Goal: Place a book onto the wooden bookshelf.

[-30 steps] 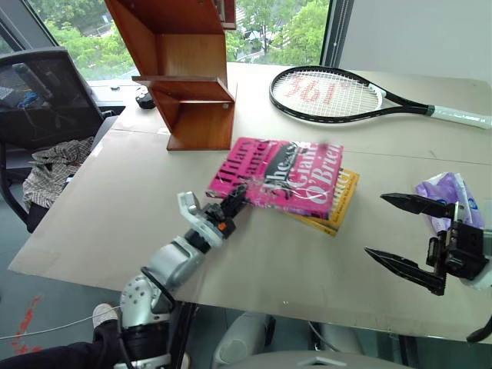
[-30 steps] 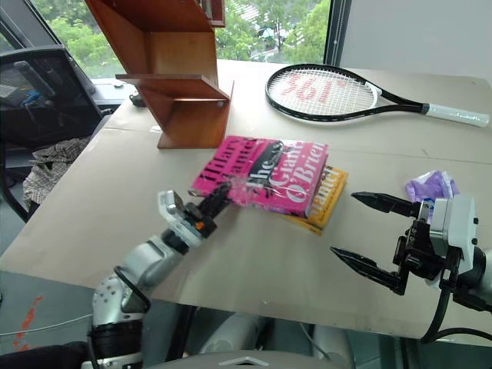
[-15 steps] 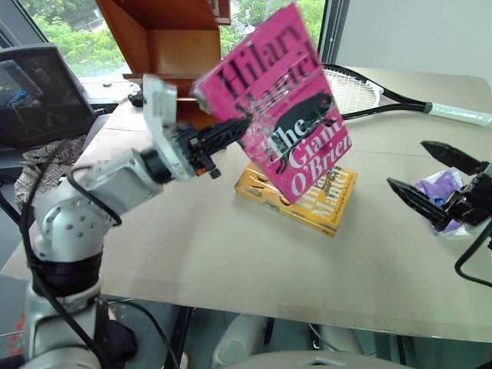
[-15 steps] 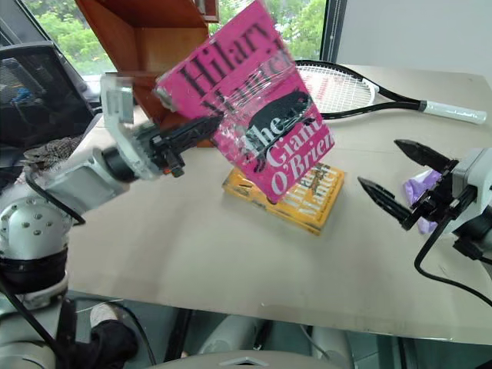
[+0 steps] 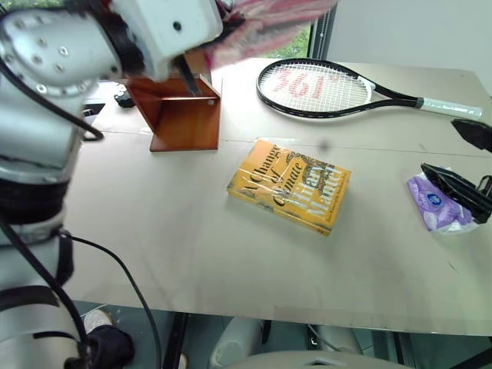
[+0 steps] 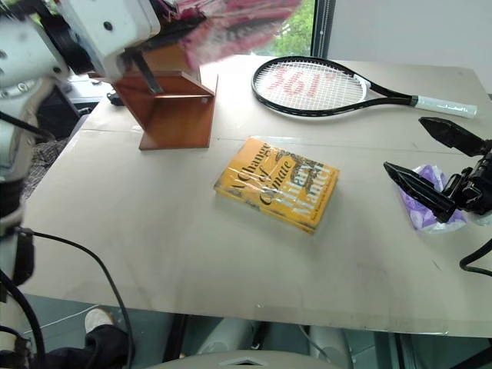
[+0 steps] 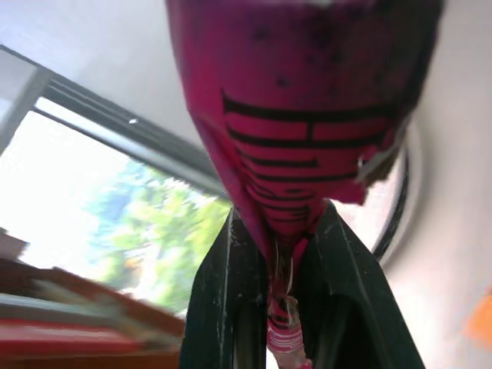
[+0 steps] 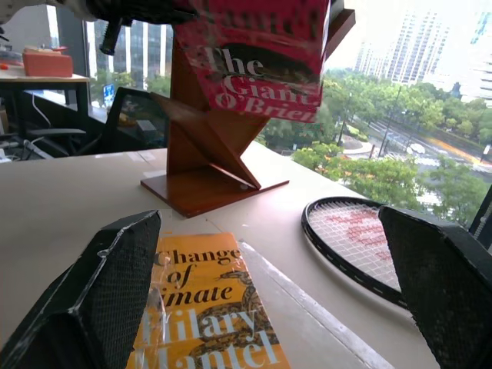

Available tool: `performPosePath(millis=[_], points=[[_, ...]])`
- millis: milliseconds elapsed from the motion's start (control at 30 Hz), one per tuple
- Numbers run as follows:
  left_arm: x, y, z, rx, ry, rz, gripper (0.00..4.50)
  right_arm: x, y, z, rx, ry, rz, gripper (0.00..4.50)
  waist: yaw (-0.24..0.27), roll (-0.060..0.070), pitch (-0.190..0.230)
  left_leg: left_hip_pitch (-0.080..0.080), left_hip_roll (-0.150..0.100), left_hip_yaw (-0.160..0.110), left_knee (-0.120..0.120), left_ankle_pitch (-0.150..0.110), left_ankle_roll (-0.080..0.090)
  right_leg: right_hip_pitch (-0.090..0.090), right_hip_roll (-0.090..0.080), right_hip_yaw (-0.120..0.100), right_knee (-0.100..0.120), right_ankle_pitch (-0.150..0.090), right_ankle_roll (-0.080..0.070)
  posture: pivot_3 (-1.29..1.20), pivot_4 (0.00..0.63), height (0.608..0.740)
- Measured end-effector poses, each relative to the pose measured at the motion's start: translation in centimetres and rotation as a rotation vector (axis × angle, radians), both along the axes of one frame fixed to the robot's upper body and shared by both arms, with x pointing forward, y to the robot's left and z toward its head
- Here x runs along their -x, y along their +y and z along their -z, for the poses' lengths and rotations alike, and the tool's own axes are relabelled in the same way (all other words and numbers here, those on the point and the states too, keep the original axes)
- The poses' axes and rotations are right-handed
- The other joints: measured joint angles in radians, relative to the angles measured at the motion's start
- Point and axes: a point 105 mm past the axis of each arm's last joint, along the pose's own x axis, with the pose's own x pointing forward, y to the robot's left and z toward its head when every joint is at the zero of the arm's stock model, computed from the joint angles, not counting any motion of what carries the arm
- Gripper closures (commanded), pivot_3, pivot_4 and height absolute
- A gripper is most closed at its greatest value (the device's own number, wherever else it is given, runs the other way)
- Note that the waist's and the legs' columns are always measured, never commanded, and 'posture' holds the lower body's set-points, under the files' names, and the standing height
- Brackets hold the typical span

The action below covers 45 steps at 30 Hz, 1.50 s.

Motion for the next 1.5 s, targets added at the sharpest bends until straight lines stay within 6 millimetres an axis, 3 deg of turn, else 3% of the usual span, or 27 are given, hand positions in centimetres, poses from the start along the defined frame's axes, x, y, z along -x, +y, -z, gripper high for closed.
performPosePath(millis=[67, 200, 333, 500, 867, 1167, 1400, 1500], points=[[-0.4, 1.7, -0.6, -0.102, -0.029, -0.088, 4.47, 0.0, 0.1, -0.2, -0.018, -0.022, -0.005, 0.00, -0.008, 0.001, 0.000, 0.000, 0.000, 0.000, 0.000, 0.000, 0.000, 0.000, 0.000, -0.001, 0.000, 0.000, 0.000, 0.00, 0.150, 0.740], [-2.3, 4.5, 0.3, -0.255, 0.027, -0.233, 4.47, -0.1, 0.4, -1.0, -0.043, -0.071, -0.013, 0.00, -0.016, 0.001, 0.000, -0.001, 0.000, -0.002, 0.004, 0.000, 0.000, 0.000, 0.000, -0.004, 0.004, 0.000, 0.000, 0.00, 0.150, 0.740], [-3.6, 8.8, 0.8, -0.351, 0.089, -0.423, 4.47, -0.1, 0.7, -1.5, -0.071, -0.110, -0.027, 0.00, -0.022, 0.001, 0.001, -0.002, 0.000, -0.002, 0.005, 0.000, 0.000, 0.000, 0.001, -0.004, 0.005, 0.000, 0.000, 0.00, 0.150, 0.740], [-4.1, 9.0, 0.3, -0.359, 0.106, -0.450, 4.47, 0.0, 1.2, -2.4, -0.108, -0.150, -0.058, 0.00, -0.027, 0.001, 0.001, -0.003, -0.001, -0.003, 0.008, 0.000, 0.000, -0.001, 0.000, -0.005, 0.006, 0.000, 0.000, 0.00, 0.150, 0.740], [-7.0, 8.1, 4.5, -0.394, 0.296, -0.598, 4.47, 0.9, 2.5, -2.4, -0.121, -0.149, -0.059, 0.00, -0.035, 0.015, -0.007, 0.006, -0.001, -0.002, 0.011, 0.000, 0.000, 0.007, 0.001, -0.003, 0.012, 0.003, 0.002, 0.00, 0.150, 0.740], [-9.0, 6.6, 4.8, -0.374, 0.331, -0.687, 4.47, 0.6, 3.2, -1.9, -0.132, -0.123, -0.060, 0.00, -0.035, 0.016, -0.008, 0.007, 0.000, -0.002, 0.011, 0.002, -0.002, 0.008, 0.002, -0.003, 0.012, 0.005, 0.002, 0.00, 0.150, 0.740], [-11.2, 5.8, 7.8, -0.356, 0.413, -0.705, 4.47, 0.2, 3.6, -1.9, -0.127, -0.118, -0.052, 0.00, -0.036, 0.019, -0.010, 0.007, 0.000, -0.002, 0.011, 0.002, -0.002, 0.007, 0.002, -0.002, 0.012, 0.005, 0.002, 0.00, 0.150, 0.740], [-11.5, 5.9, 7.6, -0.332, 0.429, -0.710, 3.22, 0.2, 3.7, -2.0, -0.110, -0.113, -0.051, 0.00, -0.036, 0.019, -0.010, 0.007, 0.000, -0.002, 0.011, 0.002, -0.002, 0.007, 0.002, -0.002, 0.012, 0.005, 0.002, 0.00, 0.150, 0.740]])
